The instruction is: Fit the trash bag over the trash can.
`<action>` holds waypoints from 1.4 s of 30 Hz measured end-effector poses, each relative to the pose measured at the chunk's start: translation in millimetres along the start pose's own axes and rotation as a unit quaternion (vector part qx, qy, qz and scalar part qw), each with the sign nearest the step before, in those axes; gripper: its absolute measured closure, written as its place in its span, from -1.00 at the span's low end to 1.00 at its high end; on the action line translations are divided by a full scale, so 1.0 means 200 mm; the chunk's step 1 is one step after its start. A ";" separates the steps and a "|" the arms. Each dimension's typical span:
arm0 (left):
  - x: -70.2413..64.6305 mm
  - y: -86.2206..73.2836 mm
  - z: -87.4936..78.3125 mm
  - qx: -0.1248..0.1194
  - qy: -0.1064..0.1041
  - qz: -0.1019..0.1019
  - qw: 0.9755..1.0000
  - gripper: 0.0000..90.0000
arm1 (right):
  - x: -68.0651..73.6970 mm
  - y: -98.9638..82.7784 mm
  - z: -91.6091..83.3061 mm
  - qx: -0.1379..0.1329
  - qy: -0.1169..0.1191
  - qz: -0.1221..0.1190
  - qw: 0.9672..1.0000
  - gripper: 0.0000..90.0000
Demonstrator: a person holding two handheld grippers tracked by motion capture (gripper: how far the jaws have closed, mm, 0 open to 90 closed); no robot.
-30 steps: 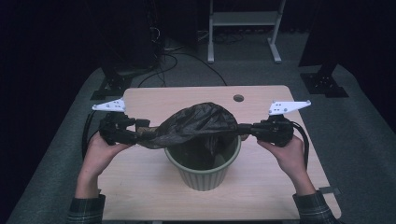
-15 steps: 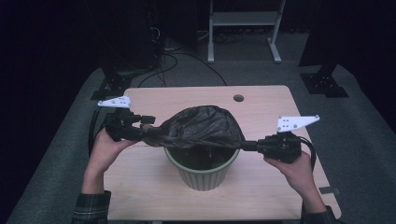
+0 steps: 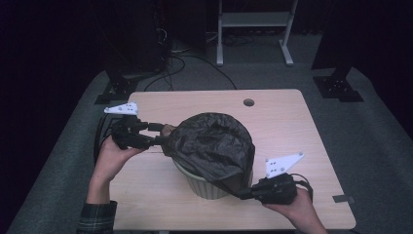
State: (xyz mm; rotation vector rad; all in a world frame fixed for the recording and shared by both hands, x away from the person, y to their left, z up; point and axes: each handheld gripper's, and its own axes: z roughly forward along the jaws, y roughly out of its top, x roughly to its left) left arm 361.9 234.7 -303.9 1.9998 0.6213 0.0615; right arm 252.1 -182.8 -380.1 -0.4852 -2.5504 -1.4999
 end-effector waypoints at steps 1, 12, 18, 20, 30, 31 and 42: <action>0.00 0.00 0.00 0.000 0.000 0.000 1.000 -0.31 | 0.00 -0.01 0.03 0.008 0.002 0.003 1.000 1.00; 0.00 -0.02 0.00 0.000 0.001 -0.001 1.000 -0.31 | -0.07 -0.18 0.24 0.045 0.006 0.033 0.998 1.00; -0.02 -0.03 0.02 0.005 -0.004 0.001 1.000 -0.32 | -0.09 -0.23 0.26 0.047 0.003 0.044 0.998 1.00; -0.03 -0.03 0.02 0.005 -0.006 0.001 1.000 -0.33 | -0.10 -0.23 0.27 0.050 0.002 0.045 0.998 1.00; -0.06 -0.04 0.00 0.010 -0.004 0.009 1.000 -0.35 | -0.11 -0.25 0.28 0.071 -0.018 0.040 0.996 1.00; -0.06 -0.04 0.00 0.011 -0.004 0.009 1.000 -0.35 | -0.11 -0.25 0.29 0.076 -0.022 0.041 0.996 1.00; -0.06 -0.06 0.00 0.019 -0.012 0.012 1.000 -0.36 | -0.11 -0.25 0.29 0.078 -0.030 0.041 0.996 0.65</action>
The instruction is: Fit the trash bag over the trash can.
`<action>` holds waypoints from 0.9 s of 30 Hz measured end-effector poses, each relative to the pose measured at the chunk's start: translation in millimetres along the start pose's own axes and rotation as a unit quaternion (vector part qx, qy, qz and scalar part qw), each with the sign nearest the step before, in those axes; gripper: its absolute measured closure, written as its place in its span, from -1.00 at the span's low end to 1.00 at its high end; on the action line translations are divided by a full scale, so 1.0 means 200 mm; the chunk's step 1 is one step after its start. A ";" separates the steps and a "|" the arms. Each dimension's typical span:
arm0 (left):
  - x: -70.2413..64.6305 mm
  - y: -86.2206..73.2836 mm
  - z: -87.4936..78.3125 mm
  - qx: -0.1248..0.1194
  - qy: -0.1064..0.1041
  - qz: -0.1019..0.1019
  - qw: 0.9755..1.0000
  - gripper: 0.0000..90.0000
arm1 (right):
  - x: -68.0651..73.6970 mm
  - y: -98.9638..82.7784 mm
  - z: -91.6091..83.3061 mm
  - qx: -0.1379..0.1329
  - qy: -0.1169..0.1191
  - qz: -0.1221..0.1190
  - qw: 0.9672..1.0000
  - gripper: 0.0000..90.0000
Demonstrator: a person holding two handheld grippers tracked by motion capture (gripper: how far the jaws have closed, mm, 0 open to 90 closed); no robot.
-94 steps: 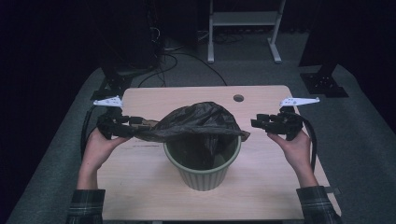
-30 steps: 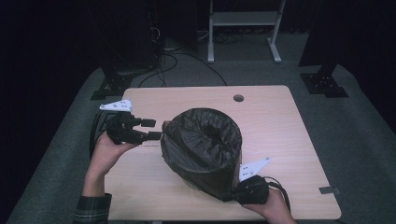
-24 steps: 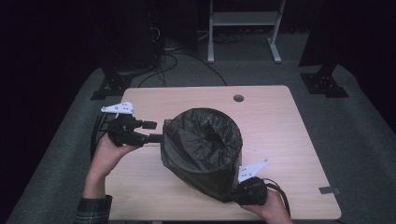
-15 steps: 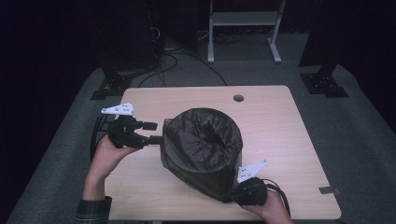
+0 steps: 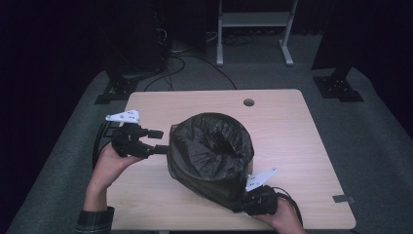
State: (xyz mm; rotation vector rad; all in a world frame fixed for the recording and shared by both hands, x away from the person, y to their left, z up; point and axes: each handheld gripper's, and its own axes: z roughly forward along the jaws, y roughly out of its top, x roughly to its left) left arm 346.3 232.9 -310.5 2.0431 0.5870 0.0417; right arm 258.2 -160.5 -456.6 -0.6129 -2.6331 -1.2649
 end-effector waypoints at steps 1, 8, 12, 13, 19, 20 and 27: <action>0.00 0.00 0.00 0.000 -0.001 0.001 1.000 -0.37 | 0.00 0.00 -0.01 -0.003 0.003 0.001 1.000 0.55; -0.03 -0.01 0.02 0.018 -0.005 0.009 1.000 -0.38 | 0.04 0.05 -0.24 -0.062 -0.012 -0.013 0.998 0.13; -0.03 -0.02 0.03 0.024 -0.010 0.009 1.000 -0.38 | 0.05 0.10 -0.40 -0.093 -0.023 -0.012 0.995 0.00; -0.03 -0.03 0.03 0.029 -0.013 0.011 0.999 -0.38 | 0.05 0.11 -0.42 -0.099 -0.030 -0.015 0.995 -0.02; -0.04 -0.06 0.05 0.046 -0.041 0.026 0.998 -0.38 | 0.04 0.18 -0.56 -0.119 -0.059 -0.024 0.991 -0.03; -0.04 -0.06 0.06 0.049 -0.043 0.029 0.997 -0.38 | 0.04 0.19 -0.56 -0.120 -0.060 -0.024 0.991 -0.03; -0.05 -0.05 0.08 0.064 -0.055 0.045 0.995 0.02 | 0.03 0.20 -0.56 -0.121 -0.067 -0.025 0.990 0.01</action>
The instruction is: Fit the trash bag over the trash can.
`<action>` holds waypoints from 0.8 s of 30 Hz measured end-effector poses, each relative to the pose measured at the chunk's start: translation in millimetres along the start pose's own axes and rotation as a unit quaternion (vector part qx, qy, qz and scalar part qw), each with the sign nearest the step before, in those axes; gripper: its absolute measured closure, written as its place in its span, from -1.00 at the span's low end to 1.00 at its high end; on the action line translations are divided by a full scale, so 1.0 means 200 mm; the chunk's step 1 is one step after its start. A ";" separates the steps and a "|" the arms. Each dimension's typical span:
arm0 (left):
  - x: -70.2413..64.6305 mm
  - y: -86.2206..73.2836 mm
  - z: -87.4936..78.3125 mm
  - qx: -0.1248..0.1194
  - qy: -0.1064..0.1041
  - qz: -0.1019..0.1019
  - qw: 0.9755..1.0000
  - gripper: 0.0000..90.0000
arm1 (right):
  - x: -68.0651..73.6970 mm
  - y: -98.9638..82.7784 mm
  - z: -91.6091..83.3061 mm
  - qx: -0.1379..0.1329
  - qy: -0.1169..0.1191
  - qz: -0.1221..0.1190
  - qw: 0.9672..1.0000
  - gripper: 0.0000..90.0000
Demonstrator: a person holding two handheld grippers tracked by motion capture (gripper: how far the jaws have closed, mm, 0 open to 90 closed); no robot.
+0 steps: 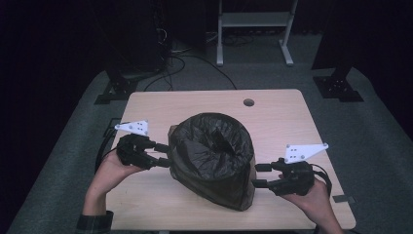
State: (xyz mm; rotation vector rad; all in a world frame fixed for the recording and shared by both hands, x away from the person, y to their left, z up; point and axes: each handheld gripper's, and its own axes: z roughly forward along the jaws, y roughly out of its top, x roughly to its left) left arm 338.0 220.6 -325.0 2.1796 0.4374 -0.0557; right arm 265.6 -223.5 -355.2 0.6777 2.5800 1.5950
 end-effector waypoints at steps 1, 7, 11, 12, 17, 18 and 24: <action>0.00 0.00 0.00 0.004 0.000 0.004 1.000 0.17 | 0.00 0.00 0.00 -0.001 -0.001 -0.001 1.000 0.01; -0.01 0.03 0.01 0.012 0.004 0.019 1.000 1.00 | 0.00 0.03 -0.02 -0.014 -0.006 -0.005 1.000 0.06; -0.01 0.02 0.00 0.017 0.001 0.019 1.000 1.00 | -0.01 0.06 -0.03 -0.024 -0.011 -0.012 1.000 0.09; -0.01 0.01 -0.01 0.019 0.004 0.017 1.000 1.00 | -0.01 0.06 -0.04 -0.026 -0.012 -0.012 1.000 0.10; -0.02 -0.03 -0.02 0.032 0.011 0.010 0.999 1.00 | -0.01 0.08 -0.05 -0.030 -0.019 -0.013 0.999 0.10; -0.02 -0.04 -0.02 0.039 0.009 0.007 0.999 1.00 | -0.01 0.08 -0.06 -0.031 -0.019 -0.013 0.999 0.10; 0.00 -0.10 0.05 0.079 0.014 -0.004 0.997 1.00 | -0.01 0.09 -0.06 -0.032 -0.027 -0.015 0.999 0.11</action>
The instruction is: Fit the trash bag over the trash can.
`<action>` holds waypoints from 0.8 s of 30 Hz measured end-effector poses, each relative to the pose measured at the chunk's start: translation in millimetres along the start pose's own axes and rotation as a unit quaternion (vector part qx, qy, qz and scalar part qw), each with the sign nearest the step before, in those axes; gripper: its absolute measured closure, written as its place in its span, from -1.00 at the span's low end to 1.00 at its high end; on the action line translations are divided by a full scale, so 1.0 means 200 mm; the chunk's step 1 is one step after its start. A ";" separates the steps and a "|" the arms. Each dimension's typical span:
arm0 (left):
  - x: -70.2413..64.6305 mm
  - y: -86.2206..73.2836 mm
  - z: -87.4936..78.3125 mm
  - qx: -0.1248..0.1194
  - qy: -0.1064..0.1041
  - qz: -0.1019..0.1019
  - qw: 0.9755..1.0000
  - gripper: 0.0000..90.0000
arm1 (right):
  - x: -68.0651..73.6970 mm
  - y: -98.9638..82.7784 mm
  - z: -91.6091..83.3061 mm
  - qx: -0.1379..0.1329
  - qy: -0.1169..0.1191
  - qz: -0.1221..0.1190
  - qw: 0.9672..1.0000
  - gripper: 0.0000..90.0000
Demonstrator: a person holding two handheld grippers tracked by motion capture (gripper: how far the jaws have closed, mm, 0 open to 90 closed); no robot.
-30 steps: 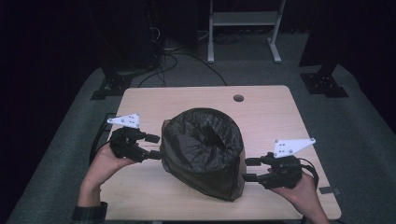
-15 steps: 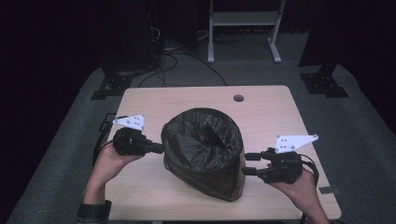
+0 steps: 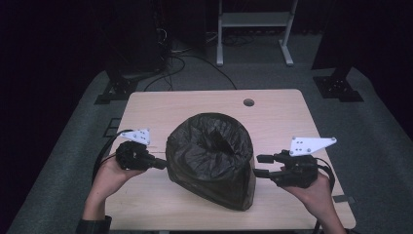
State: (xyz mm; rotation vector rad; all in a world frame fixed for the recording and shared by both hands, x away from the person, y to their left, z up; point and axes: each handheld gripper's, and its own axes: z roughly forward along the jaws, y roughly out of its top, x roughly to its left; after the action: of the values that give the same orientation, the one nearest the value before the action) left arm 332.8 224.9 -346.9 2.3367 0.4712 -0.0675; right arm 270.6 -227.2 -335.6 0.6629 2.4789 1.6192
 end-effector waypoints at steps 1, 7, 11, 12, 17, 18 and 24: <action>0.01 -0.01 0.02 0.006 0.001 -0.001 1.000 1.00 | 0.00 0.00 0.00 0.000 -0.001 0.000 1.000 0.11; 0.04 -0.08 0.14 0.036 -0.004 -0.017 0.999 1.00 | -0.02 0.02 -0.01 -0.009 -0.005 -0.002 1.000 0.10; 0.06 -0.14 0.22 0.060 -0.008 -0.032 0.998 1.00 | -0.03 0.02 -0.01 -0.011 -0.007 -0.002 1.000 0.10; 0.07 -0.16 0.24 0.069 -0.008 -0.035 0.997 1.00 | -0.03 0.02 -0.01 -0.011 -0.008 -0.002 1.000 0.10; 0.08 -0.22 0.31 0.091 -0.017 -0.043 0.995 1.00 | -0.03 0.02 -0.01 -0.010 -0.010 -0.003 1.000 0.10; 0.08 -0.22 0.30 0.086 -0.021 -0.046 0.995 1.00 | -0.04 0.02 -0.01 -0.009 -0.010 -0.003 1.000 0.10; 0.04 -0.17 0.14 0.043 0.006 -0.028 0.999 0.25 | -0.03 0.04 -0.01 -0.012 -0.009 -0.005 1.000 0.05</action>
State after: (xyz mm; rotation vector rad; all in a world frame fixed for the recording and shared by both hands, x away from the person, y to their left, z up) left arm 330.5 230.7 -392.1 2.4098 0.5489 -0.1027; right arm 277.9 -229.1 -328.1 0.6572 2.4426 1.6299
